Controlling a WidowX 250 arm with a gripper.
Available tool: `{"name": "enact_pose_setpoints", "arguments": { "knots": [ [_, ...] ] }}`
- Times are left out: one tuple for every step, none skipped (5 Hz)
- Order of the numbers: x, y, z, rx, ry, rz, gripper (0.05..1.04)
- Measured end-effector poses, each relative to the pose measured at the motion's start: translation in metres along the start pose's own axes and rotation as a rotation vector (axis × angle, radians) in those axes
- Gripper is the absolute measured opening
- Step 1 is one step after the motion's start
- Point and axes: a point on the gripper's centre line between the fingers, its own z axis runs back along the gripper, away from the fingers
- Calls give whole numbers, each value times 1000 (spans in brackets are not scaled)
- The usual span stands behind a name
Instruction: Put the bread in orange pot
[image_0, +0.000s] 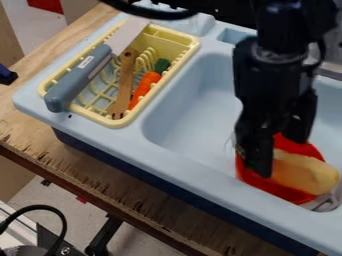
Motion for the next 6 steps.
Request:
{"name": "enact_pose_setpoints", "arguments": {
  "knots": [
    [6, -2, 10, -14, -61, -24, 1000],
    [12, -7, 16, -28, -130, -136, 999],
    [20, -7, 17, -5, -160, -315, 1000],
    [36, -9, 26, 118, -228, -551, 1000],
    [62, -5, 32, 202, -257, -722, 1000],
    [87, -5, 40, 264, -307, -854, 999]
  ]
}}
